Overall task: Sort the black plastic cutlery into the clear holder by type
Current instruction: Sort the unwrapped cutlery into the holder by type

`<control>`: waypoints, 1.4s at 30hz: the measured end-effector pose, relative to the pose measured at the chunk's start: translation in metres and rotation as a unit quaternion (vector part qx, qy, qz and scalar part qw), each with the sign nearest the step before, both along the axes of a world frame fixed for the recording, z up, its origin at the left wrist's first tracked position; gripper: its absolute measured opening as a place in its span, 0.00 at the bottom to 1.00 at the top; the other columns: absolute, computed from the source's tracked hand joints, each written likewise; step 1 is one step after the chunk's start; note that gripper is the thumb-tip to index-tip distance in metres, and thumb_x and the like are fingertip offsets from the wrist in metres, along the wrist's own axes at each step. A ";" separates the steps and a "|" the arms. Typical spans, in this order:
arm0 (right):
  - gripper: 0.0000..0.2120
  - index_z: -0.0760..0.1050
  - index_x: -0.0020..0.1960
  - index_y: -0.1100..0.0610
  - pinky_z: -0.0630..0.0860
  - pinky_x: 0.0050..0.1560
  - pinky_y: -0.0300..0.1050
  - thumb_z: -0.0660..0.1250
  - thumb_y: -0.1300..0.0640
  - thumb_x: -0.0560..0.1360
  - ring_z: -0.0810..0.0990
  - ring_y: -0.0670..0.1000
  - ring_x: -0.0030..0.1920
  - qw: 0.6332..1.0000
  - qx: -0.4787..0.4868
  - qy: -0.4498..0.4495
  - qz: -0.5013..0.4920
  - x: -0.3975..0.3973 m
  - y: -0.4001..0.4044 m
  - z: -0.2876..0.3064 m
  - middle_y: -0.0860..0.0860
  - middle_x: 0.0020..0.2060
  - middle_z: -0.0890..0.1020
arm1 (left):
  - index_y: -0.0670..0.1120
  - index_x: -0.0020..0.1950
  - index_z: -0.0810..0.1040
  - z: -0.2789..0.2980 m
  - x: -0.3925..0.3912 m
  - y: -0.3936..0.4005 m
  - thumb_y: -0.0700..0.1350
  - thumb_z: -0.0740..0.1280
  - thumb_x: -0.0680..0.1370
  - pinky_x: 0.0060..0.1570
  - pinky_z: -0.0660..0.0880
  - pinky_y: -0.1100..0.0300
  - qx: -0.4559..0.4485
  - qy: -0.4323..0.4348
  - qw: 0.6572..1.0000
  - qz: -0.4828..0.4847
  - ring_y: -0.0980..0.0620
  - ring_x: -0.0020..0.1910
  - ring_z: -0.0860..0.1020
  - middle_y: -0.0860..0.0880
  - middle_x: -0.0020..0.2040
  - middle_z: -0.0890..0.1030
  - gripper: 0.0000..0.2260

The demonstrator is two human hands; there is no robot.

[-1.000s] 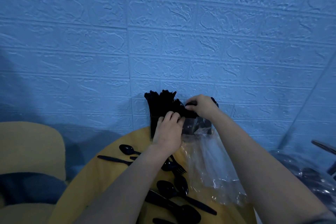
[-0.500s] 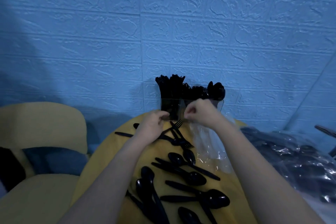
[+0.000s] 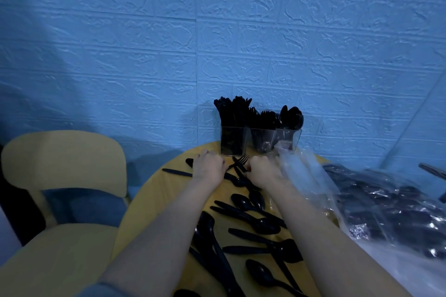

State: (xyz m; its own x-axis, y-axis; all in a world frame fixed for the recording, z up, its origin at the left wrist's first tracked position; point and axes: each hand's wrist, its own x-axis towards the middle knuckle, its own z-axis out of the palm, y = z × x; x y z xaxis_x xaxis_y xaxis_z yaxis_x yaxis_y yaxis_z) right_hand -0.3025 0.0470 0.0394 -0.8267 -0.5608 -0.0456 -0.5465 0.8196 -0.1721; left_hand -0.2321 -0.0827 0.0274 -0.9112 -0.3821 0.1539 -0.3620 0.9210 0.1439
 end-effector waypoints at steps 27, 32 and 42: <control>0.08 0.76 0.38 0.58 0.78 0.43 0.48 0.67 0.57 0.76 0.79 0.48 0.34 0.788 -0.605 -0.102 -0.062 0.068 0.055 0.044 0.51 0.30 0.80 | 0.43 0.57 0.70 0.041 0.095 0.014 0.35 0.58 0.81 0.39 0.81 0.57 0.740 0.338 0.580 0.038 0.50 0.43 0.84 0.44 0.50 0.82 0.07; 0.11 0.67 0.55 0.59 0.80 0.40 0.42 0.64 0.68 0.76 0.82 0.49 0.31 0.721 -0.677 -0.145 -0.018 0.080 0.045 0.049 0.53 0.37 0.80 | 0.43 0.52 0.69 0.026 0.102 0.034 0.38 0.58 0.82 0.41 0.81 0.50 0.780 0.320 0.532 0.074 0.45 0.43 0.84 0.42 0.49 0.83 0.02; 0.03 0.78 0.44 0.62 0.82 0.45 0.44 0.67 0.66 0.75 0.85 0.54 0.40 0.677 -0.660 -0.325 -0.004 0.089 0.036 0.054 0.58 0.36 0.83 | 0.42 0.54 0.71 0.019 0.092 0.060 0.39 0.56 0.83 0.43 0.81 0.54 0.810 0.300 0.504 -0.001 0.45 0.50 0.83 0.43 0.52 0.83 0.05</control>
